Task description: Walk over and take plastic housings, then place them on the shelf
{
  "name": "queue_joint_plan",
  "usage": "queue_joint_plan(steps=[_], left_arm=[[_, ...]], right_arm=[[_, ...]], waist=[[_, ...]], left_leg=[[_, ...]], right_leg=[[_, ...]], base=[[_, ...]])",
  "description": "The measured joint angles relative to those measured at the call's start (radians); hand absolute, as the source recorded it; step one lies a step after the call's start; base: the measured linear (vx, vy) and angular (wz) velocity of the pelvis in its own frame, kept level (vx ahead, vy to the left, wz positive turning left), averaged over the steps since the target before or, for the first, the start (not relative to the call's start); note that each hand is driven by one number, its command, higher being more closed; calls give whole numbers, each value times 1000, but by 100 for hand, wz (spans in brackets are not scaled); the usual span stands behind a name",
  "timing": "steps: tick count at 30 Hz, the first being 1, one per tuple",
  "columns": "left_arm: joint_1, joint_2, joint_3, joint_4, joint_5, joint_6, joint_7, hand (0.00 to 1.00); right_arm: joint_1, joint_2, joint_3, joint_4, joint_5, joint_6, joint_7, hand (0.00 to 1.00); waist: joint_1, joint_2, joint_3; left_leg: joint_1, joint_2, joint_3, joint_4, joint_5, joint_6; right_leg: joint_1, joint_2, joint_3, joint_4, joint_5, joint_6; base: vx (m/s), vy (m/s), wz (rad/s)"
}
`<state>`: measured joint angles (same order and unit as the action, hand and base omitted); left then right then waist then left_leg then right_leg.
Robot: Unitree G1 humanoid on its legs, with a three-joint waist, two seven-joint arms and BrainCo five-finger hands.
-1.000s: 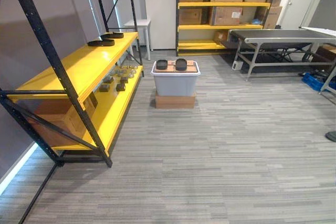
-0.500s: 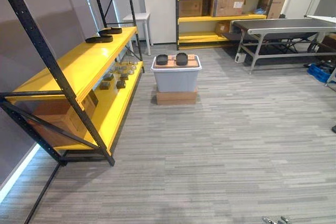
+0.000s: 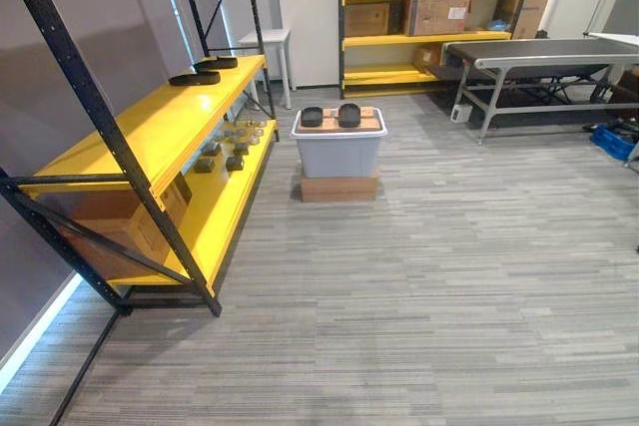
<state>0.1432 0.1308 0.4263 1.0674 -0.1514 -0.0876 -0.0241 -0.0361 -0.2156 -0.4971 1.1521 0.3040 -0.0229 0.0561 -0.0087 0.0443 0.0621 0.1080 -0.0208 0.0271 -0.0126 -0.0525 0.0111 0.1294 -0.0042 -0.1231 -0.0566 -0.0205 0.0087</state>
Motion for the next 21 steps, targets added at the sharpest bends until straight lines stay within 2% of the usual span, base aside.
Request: queue_joint_plan(steps=[5, 8, 9, 10, 11, 12, 13, 14, 15, 16, 18, 19, 20, 21], left_arm=[[0, 1, -21, -1, -1, 0, 0, 0], [-2, 0, -21, -2, -2, 0, -2, 0], [-4, -1, -21, -5, -3, 0, -3, 0], [-8, -1, -21, -6, -3, 0, -3, 0], [-16, -3, -22, -7, -6, 0, -4, 0], [-17, -4, -32, -7, -15, 0, -4, 0], [-18, -5, -44, -7, -21, 0, -4, 0], [-22, -8, -57, -7, -24, 0, -5, 0], [-25, -12, -60, -8, -23, 0, -4, 0], [-21, -17, -60, -7, -23, 3, -3, 0], [-20, -19, -64, -7, -23, 7, -3, 0], [-26, -18, -64, -7, -22, 7, -3, 0], [-47, -17, -61, -7, -21, 7, -2, 0], [-60, -16, -60, -7, -20, 7, -1, 0]], right_arm=[[-4, 11, 33, 0, 0, 0, 0, 0], [-8, 20, 48, 0, -1, 0, 0, 0], [-19, 20, 48, 0, -1, 0, 0, 0], [-24, 20, 47, 0, -1, 0, -1, 0], [-31, 19, 46, 0, 0, 0, -1, 0], [-32, 21, 44, -2, -1, 0, -1, 0], [-29, 24, 39, -7, -1, 0, -1, 0], [-15, 37, 36, -34, -4, 1, 0, 0], [2, 53, 37, -65, -12, 1, 0, 0], [9, 73, 39, -78, -23, 1, 1, 0], [13, 93, 38, -70, -22, 1, 2, 0], [17, 106, 38, -64, -22, 1, 2, 0], [23, 116, 36, -60, -22, 1, 2, 0], [25, 117, 34, -56, -22, 1, 3, 0]], waist=[[6, -1, 14], [28, -5, 21], [26, -9, 34], [26, -4, 39], [27, -4, 57], [29, 2, 67], [31, 2, 74], [39, -1, 84], [43, -8, 94], [39, -27, 110], [31, -27, 114], [19, -30, 115], [12, -32, 120], [7, -36, 124]], left_leg=[[-1, 1, 9, -10, 0, 0], [-12, 1, 30, -8, -6, -3], [-33, -2, 27, 25, -21, 4], [-46, -3, 25, 49, -35, 10], [-64, -4, 22, 96, -62, 19], [-62, -6, 19, 123, -89, 22], [-54, -8, 20, 132, -100, 32], [-45, -15, 25, 147, -121, 36], [-29, -34, 26, 149, -134, 40], [0, -51, 26, 146, -149, 60], [20, -48, 21, 142, -166, 74], [34, -44, 6, 133, -177, 89], [55, -36, -10, 110, -183, 89], [66, -32, -22, 98, -187, 86]], right_leg=[[-10, 1, 7, 0, -2, 4], [-30, 1, 32, 3, -2, 4], [-39, -3, 32, 12, -4, 6], [-41, -5, 31, 21, -7, 11], [-58, -10, 29, 72, -36, 49], [-99, -23, 29, 195, -94, 91], [-135, -33, 27, 296, -127, 107], [-239, -65, 11, 531, -168, 111], [-328, -114, -30, 722, -183, 60], [-403, -139, -34, 861, -192, 71], [-458, -136, -62, 842, -193, 73], [-482, -131, -120, 734, -189, 69], [-497, -106, -164, 583, -170, 52], [-499, -93, -180, 500, -150, 45]], base=[[4, -2, -5], [8, 7, -17], [13, 16, -13], [25, 22, 4], [31, 68, 5], [34, 85, 3], [20, 90, -1], [-2, 96, -3], [23, 139, -3], [55, 148, -1], [116, 77, 8], [247, 19, 24], [303, 2, 30], [390, -31, 51]])
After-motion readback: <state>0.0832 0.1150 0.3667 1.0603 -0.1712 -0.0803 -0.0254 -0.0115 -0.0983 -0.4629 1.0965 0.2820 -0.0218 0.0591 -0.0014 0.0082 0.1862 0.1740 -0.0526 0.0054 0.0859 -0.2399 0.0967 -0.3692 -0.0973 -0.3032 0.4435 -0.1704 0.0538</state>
